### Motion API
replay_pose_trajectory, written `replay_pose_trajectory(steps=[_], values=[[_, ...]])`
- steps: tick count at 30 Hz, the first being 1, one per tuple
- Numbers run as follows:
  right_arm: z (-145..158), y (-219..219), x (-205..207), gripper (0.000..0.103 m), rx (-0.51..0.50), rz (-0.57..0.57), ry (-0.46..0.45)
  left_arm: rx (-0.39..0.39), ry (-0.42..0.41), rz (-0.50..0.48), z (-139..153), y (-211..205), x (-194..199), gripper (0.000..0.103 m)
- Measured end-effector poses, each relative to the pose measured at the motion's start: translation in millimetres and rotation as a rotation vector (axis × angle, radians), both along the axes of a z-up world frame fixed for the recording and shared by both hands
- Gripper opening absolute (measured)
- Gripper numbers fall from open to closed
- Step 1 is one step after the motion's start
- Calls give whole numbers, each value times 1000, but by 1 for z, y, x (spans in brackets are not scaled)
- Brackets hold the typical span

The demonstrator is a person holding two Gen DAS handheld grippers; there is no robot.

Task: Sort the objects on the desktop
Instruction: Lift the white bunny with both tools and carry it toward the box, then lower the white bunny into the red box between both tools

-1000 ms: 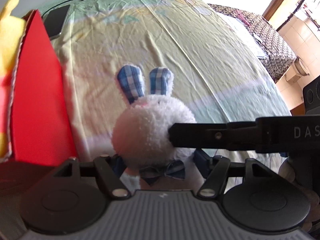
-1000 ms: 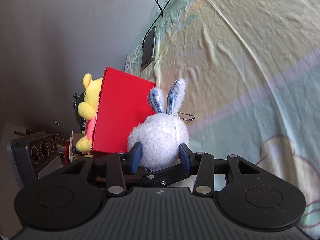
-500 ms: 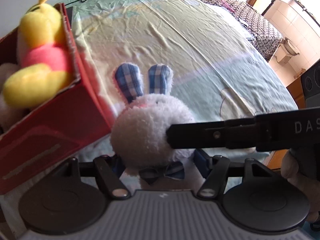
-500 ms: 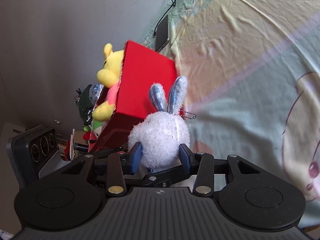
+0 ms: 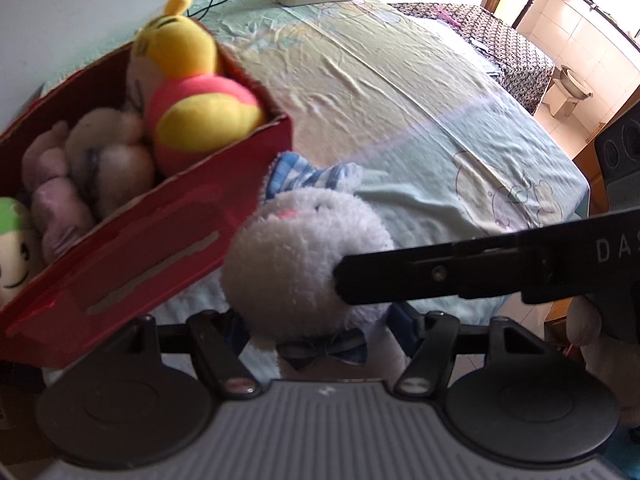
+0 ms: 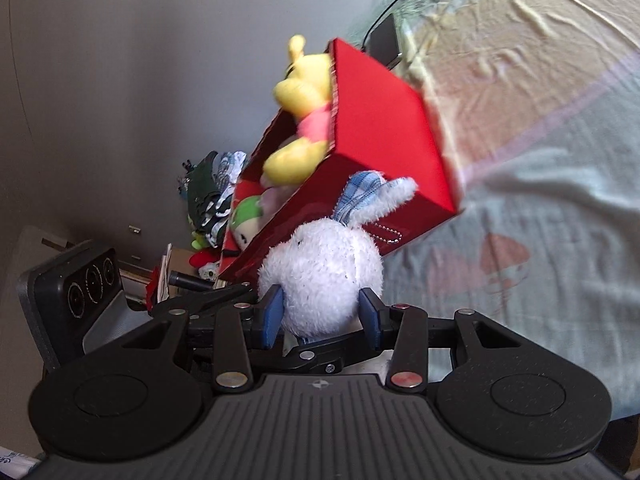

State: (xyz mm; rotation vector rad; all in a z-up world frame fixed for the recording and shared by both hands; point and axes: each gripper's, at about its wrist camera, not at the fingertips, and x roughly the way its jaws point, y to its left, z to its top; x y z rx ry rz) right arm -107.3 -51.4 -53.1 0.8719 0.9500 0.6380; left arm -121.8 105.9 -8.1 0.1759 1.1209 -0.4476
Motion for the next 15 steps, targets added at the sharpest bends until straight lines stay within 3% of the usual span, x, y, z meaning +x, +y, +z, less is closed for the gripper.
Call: replay_pose_trajectory(steps=[15], values=[[36, 64, 16, 44, 19, 165, -67, -17, -72, 109, 38, 69, -30, 67]])
